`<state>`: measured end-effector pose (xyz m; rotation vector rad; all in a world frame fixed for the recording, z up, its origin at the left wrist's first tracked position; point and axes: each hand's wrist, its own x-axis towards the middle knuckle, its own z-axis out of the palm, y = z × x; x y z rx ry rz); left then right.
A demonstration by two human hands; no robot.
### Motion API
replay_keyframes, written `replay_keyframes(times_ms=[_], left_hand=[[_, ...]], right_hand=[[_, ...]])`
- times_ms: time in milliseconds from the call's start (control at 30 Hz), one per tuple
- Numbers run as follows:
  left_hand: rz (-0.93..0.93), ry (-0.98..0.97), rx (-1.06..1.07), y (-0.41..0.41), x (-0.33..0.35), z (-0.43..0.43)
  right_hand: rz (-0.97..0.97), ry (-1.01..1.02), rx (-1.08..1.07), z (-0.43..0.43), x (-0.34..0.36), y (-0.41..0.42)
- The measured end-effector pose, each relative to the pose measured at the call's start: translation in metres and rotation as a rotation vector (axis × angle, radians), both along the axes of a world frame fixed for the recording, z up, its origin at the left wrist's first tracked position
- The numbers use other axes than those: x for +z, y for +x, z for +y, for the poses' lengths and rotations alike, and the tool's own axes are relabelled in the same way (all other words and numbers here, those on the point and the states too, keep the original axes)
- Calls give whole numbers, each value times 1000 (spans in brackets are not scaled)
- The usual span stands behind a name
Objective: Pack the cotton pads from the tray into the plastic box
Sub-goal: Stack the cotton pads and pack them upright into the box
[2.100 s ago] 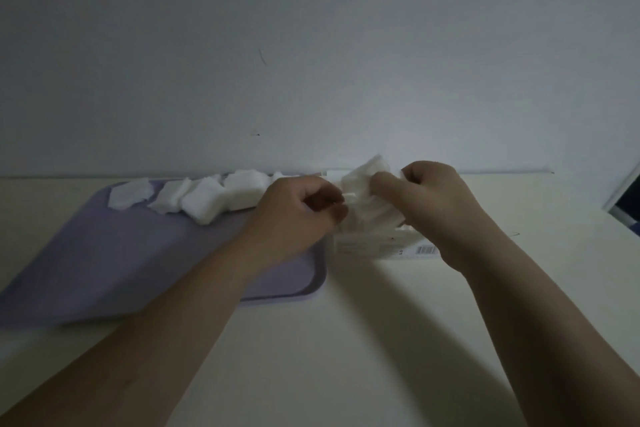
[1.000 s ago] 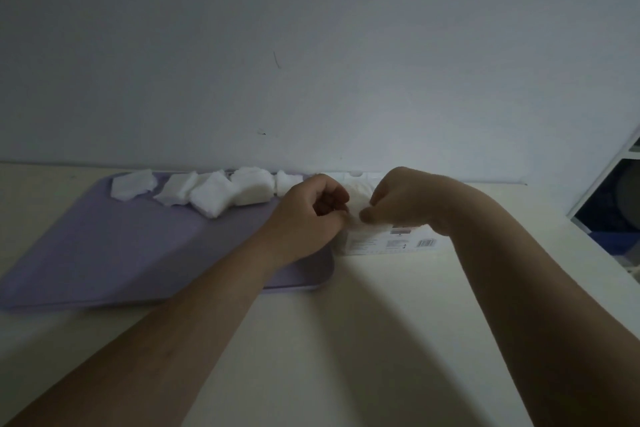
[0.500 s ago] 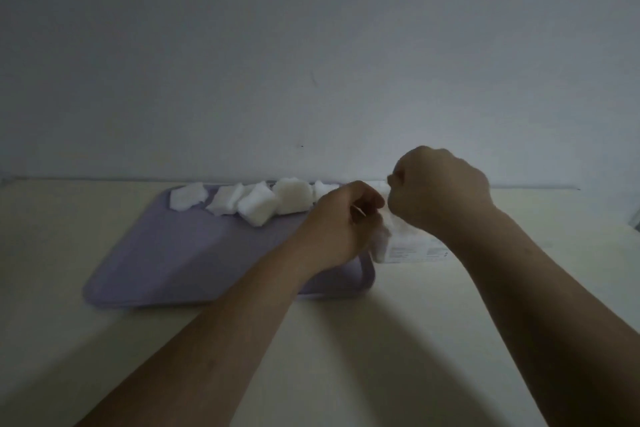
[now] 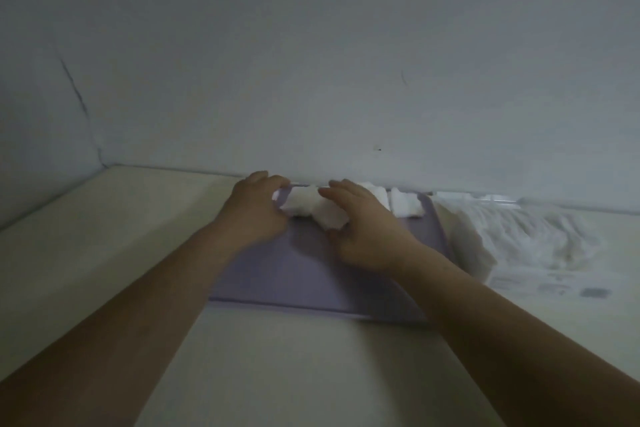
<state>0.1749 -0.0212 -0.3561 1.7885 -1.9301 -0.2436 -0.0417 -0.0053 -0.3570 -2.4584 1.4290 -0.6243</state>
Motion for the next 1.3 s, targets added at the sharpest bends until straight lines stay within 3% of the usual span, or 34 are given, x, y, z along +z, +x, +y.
replay_keyframes(times_ms=[100, 267, 633, 733, 967, 1100, 1167, 1300], left_hand=[[-139, 121, -48, 5, -14, -18], [-128, 195, -129, 6, -28, -24], [-65, 176, -136, -25, -5, 69], [48, 44, -82, -23, -7, 67], [27, 181, 24, 0, -12, 44], [117, 135, 96, 7, -4, 33], [67, 145, 113, 16, -3, 30], [-38, 213, 90, 23, -11, 32]], right_hand=[[117, -9, 3, -8, -1, 18], [123, 29, -78, -15, -11, 25], [239, 79, -16, 31, 8, -19], [240, 142, -89, 35, 9, -30], [49, 269, -119, 45, 12, -35], [-289, 271, -164, 48, 7, -39], [-411, 233, -216, 46, 1, -42], [-394, 215, -171, 46, -9, -44]])
